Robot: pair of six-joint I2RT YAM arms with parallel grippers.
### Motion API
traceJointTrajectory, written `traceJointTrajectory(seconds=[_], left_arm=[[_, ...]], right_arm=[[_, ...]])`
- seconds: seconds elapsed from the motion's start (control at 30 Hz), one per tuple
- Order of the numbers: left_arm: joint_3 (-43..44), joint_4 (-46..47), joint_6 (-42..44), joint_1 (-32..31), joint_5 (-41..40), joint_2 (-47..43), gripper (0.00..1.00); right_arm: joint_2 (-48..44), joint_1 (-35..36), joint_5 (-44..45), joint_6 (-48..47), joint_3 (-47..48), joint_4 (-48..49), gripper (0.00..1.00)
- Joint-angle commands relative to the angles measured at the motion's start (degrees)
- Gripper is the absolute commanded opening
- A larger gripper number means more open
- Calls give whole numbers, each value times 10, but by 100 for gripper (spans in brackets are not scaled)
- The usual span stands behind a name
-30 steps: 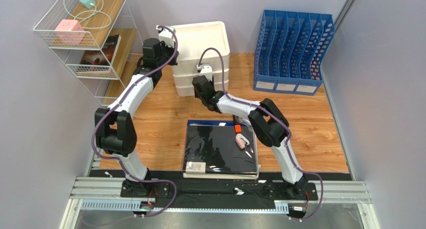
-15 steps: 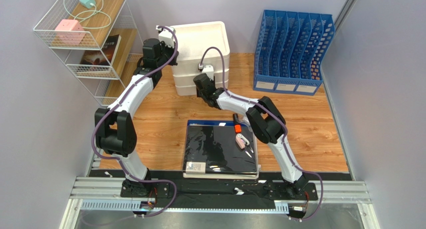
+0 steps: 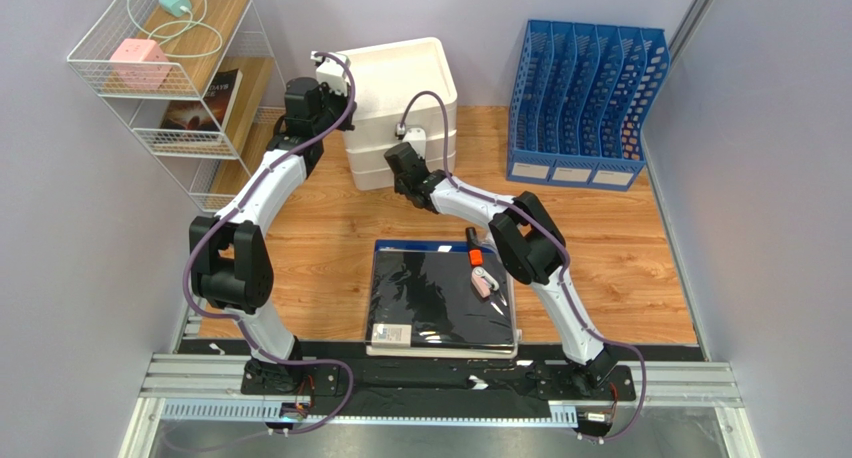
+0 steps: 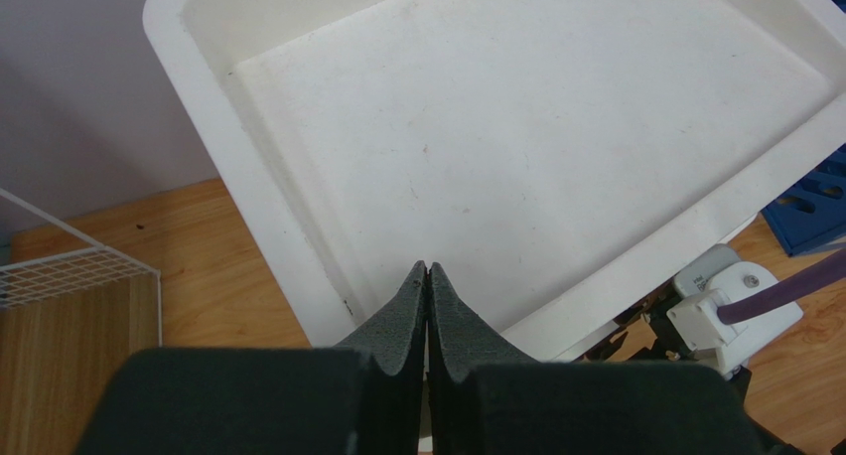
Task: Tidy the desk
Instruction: Open the drawer in the storage box.
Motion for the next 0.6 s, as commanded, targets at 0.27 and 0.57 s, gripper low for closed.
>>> traceJointTrajectory(seconds=[0.27,0.57], left_arm=[[-37,-86,-13,3,8,-5,4],[-39,-87,-10,3,8,-8,0]], right_arm=[[-104,5,-17,24,-138,40,0],[-78,5,-18,-20,-93,41,36]])
